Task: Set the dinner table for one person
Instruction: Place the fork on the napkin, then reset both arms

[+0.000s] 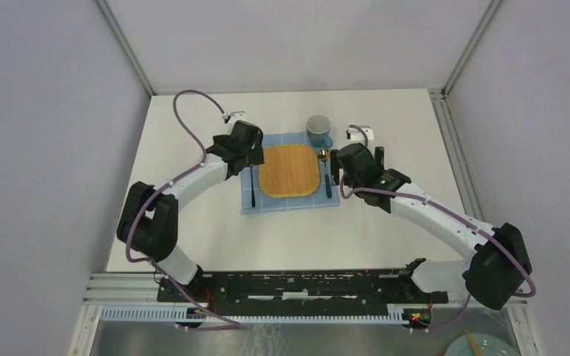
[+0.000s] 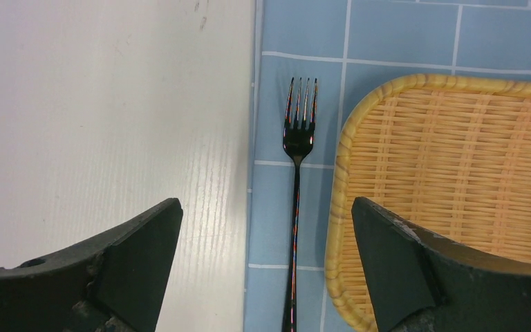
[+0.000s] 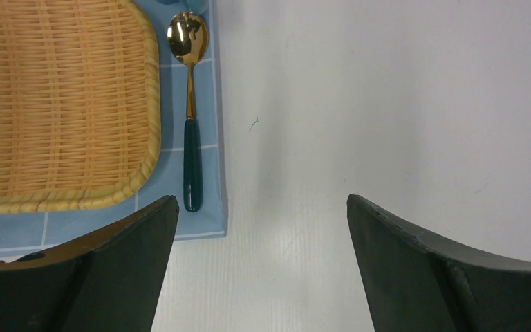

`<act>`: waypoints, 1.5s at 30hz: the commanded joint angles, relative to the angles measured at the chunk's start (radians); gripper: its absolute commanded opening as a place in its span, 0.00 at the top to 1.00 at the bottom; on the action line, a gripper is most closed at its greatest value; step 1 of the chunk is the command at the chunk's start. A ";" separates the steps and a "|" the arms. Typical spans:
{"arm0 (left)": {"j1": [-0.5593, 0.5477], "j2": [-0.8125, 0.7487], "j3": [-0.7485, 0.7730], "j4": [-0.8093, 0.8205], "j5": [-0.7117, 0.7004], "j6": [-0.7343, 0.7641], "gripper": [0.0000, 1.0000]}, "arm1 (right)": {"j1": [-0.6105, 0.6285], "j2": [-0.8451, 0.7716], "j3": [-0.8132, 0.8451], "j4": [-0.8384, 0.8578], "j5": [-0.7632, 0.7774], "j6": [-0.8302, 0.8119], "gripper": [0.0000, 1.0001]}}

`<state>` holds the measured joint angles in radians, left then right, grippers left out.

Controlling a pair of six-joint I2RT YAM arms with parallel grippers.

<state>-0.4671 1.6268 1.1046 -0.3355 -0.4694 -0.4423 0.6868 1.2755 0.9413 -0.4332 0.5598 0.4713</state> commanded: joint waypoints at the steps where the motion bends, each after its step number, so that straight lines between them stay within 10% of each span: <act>1: -0.004 -0.084 -0.007 0.009 -0.039 0.051 0.00 | -0.004 -0.030 0.046 -0.016 0.087 0.013 0.02; 28: 0.153 -0.370 -0.227 0.161 -0.124 0.213 0.00 | -0.005 -0.218 -0.216 0.334 0.167 -0.230 0.02; 45: 0.329 -0.229 -0.602 0.904 0.082 0.338 0.00 | -0.052 -0.293 -0.376 0.542 0.251 -0.298 0.02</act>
<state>-0.1635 1.3594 0.5274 0.2951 -0.4709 -0.1585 0.6590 1.0233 0.5907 -0.0120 0.7715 0.1856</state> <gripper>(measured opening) 0.994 0.979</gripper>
